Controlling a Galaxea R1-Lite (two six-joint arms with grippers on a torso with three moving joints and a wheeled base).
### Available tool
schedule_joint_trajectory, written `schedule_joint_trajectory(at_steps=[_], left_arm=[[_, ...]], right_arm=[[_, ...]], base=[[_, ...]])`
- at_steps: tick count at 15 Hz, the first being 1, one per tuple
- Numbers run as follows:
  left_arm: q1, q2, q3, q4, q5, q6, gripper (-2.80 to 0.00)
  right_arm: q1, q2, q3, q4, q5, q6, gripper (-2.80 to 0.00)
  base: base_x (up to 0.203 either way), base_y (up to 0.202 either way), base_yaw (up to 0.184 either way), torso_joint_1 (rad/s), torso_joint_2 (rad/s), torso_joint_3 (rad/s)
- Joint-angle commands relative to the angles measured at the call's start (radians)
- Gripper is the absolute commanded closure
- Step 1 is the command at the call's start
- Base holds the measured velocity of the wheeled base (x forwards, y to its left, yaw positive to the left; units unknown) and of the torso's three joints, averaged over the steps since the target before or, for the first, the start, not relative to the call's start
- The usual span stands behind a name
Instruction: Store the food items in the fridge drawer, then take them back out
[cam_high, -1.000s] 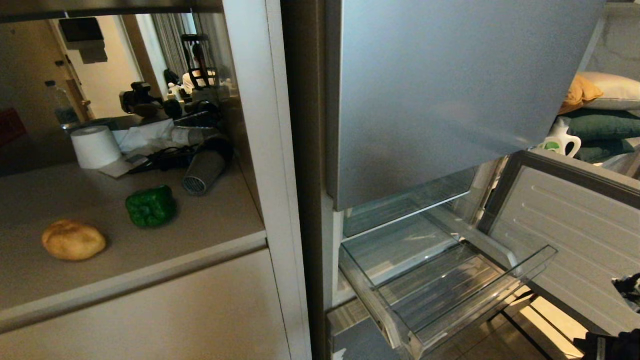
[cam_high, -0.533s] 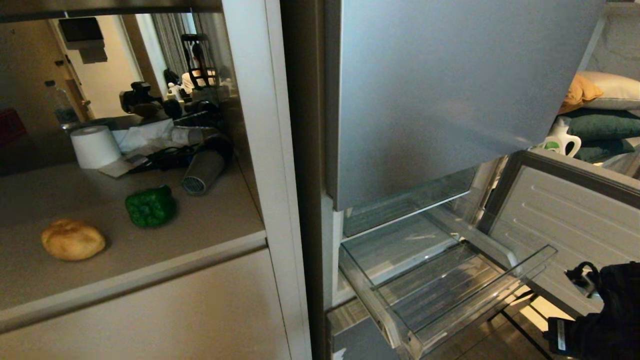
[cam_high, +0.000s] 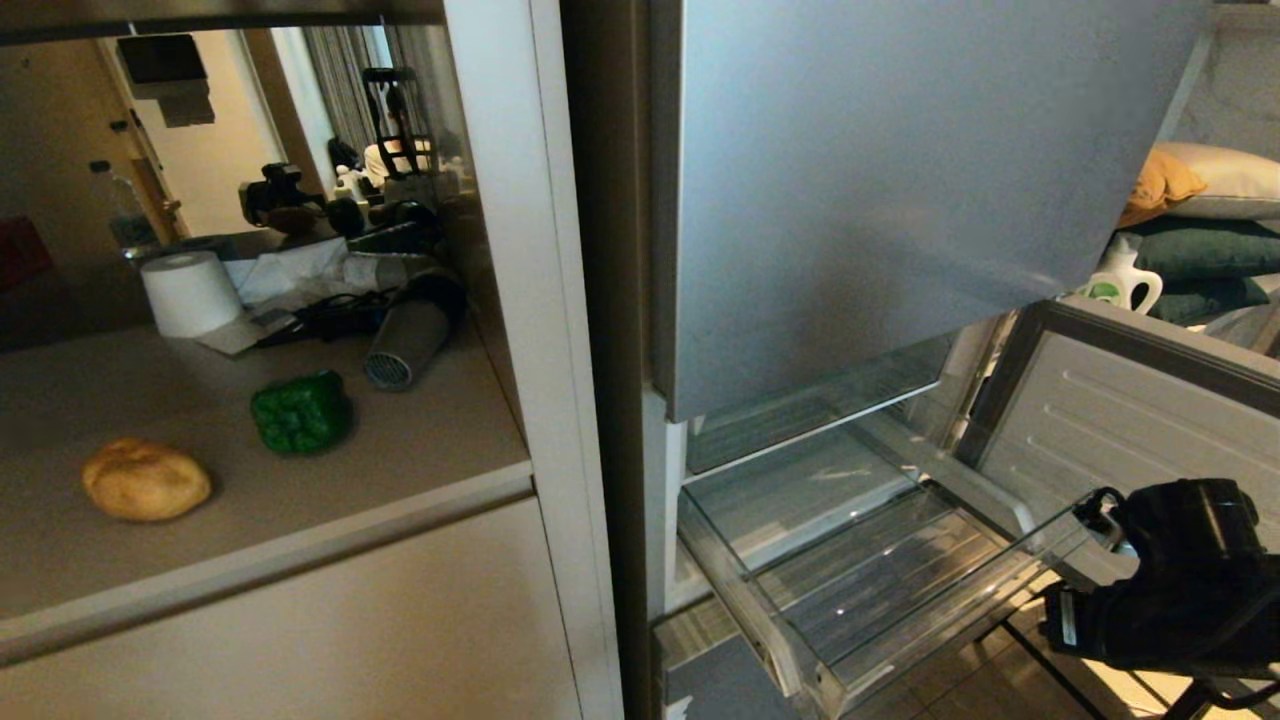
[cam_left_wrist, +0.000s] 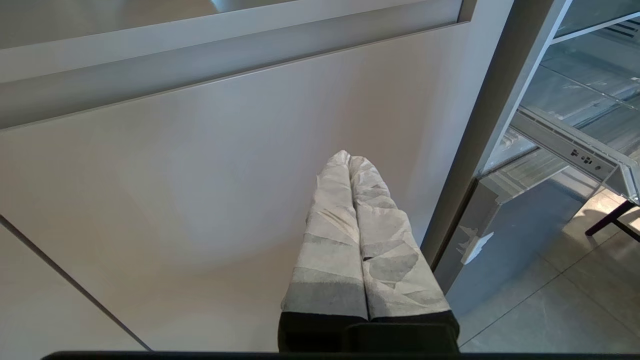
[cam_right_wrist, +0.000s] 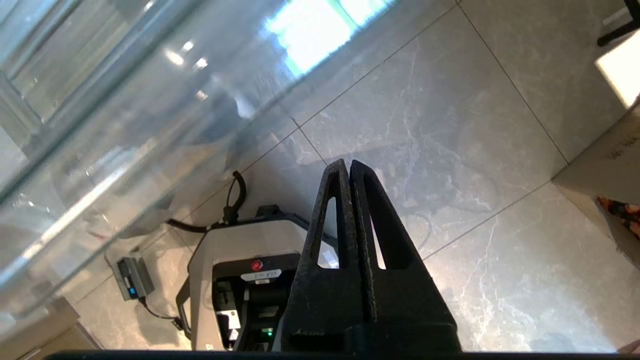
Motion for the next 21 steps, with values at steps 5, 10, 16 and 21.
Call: schedule_joint_trajectory(at_steps=[5, 10, 16, 21], left_arm=[[0.000, 0.000, 0.000, 0.000, 0.000, 0.000, 0.00], [0.000, 0.000, 0.000, 0.000, 0.000, 0.000, 0.00], [0.000, 0.000, -0.001, 0.000, 0.000, 0.000, 0.00], [0.000, 0.000, -0.001, 0.000, 0.000, 0.000, 0.00]], right_arm=[[0.012, 0.082, -0.093, -0.003, 0.049, -0.003, 0.00], [0.023, 0.173, -0.194, -0.003, 0.061, -0.002, 0.00], [0.062, 0.279, -0.339, -0.009, 0.120, 0.005, 0.00], [0.103, 0.406, -0.484, -0.074, 0.153, 0.010, 0.00]], base=[[0.000, 0.000, 0.000, 0.000, 0.00, 0.000], [0.000, 0.000, 0.000, 0.000, 0.00, 0.000], [0.000, 0.000, 0.000, 0.000, 0.00, 0.000], [0.000, 0.000, 0.000, 0.000, 0.00, 0.000]])
